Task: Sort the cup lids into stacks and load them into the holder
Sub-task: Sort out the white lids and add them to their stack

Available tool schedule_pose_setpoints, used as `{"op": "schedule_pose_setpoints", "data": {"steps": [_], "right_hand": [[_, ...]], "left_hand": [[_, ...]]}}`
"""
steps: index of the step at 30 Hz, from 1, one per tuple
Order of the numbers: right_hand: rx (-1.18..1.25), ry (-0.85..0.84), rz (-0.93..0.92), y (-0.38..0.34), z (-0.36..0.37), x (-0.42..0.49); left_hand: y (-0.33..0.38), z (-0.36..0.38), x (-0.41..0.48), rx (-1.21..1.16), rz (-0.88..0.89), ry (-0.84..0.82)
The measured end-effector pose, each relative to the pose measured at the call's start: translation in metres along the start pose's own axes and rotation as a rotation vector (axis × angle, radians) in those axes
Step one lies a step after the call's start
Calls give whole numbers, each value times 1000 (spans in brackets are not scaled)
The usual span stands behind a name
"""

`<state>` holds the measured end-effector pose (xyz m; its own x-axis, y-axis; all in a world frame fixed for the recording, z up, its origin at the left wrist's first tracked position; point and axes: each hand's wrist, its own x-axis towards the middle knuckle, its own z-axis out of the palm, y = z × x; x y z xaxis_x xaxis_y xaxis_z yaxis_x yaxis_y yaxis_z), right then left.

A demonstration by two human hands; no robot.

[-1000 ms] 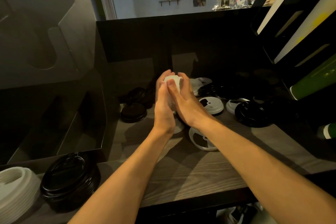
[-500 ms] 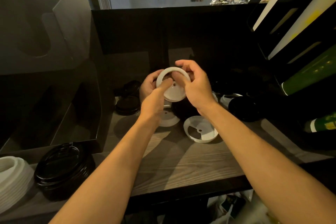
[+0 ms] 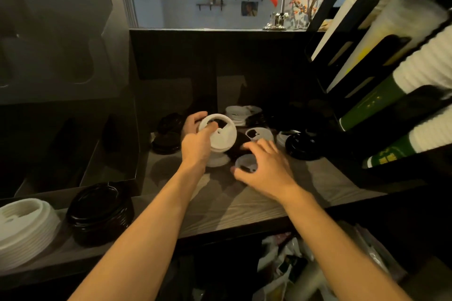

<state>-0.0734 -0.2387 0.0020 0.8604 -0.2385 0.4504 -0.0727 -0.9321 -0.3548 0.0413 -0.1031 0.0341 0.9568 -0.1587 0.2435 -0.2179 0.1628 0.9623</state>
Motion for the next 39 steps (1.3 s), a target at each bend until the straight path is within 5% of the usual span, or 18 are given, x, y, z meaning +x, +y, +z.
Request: {"op": "schedule_pose_setpoints", "data": {"steps": [2, 4, 7, 9, 13, 17, 24, 39], "right_hand": [[-127, -235, 65, -1, -1, -8], [-129, -282, 81, -4, -2, -11], [-77, -230, 69, -9, -5, -13], [19, -50, 24, -13, -8, -18], [696, 383, 179, -29, -15, -25], [1082, 242, 418, -49, -10, -19], [826, 248, 282, -66, 21, -5], [822, 120, 229, -70, 18, -6]], "left_hand": [[3, -4, -14, 18, 65, 11], [3, -10, -30, 44, 93, 0], [-4, -27, -48, 125, 119, -84], [-5, -38, -58, 192, 112, -108], [-3, -48, -73, 239, 74, -82], [-2, -46, -76, 168, -27, -89], [5, -50, -79, 19, -79, -195], [-1, -68, -76, -31, -98, -225]]}}
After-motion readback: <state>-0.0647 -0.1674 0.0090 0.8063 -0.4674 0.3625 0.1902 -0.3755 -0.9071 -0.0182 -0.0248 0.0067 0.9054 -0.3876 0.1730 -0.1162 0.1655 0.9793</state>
